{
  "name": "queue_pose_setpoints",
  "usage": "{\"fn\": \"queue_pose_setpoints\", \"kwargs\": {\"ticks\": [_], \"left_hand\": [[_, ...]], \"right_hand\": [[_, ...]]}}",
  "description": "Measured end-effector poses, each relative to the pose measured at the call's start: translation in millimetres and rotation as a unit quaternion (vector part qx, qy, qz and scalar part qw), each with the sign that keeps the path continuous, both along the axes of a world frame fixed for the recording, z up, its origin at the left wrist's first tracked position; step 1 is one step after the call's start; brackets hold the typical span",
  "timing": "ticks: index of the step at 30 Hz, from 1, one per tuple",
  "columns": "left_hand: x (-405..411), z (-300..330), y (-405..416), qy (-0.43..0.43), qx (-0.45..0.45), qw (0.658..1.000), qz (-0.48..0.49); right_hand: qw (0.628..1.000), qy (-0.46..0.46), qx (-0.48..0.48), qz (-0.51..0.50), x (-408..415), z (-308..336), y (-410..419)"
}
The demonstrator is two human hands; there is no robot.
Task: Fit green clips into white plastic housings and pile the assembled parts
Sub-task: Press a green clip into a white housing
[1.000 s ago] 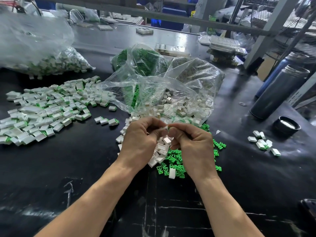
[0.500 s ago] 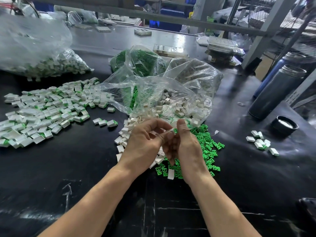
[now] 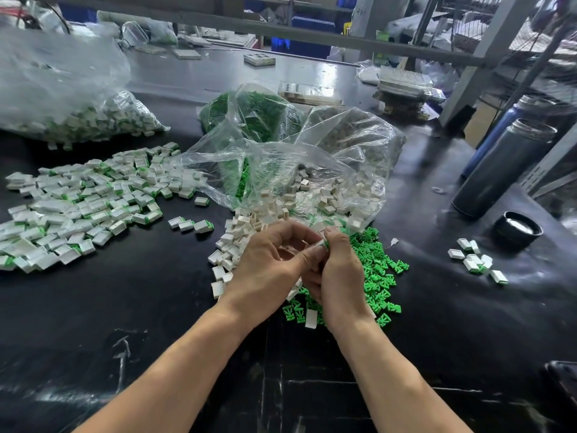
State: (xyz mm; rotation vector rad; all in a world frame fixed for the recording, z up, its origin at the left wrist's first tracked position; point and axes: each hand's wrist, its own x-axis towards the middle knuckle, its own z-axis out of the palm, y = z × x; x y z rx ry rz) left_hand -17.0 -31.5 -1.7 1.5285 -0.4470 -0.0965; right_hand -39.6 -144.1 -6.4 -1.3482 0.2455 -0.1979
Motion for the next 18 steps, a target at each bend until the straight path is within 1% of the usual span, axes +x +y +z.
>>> {"fn": "queue_pose_setpoints", "kwargs": {"ticks": [7, 13, 18], "left_hand": [[-2.7, 1.7, -0.9, 0.003, 0.014, 1.000, 0.008], [-3.7, 2.7, -1.9, 0.006, 0.008, 1.000, 0.006], [-3.9, 4.8, -2.4, 0.009, -0.006, 1.000, 0.003]], "right_hand": [[0.998, -0.005, -0.042, -0.037, 9.8, -11.1, -0.3], [0.997, -0.006, -0.043, -0.065, 10.7, -10.9, 3.1], [0.995, -0.031, -0.050, -0.079, 12.2, -8.2, 5.6]]}}
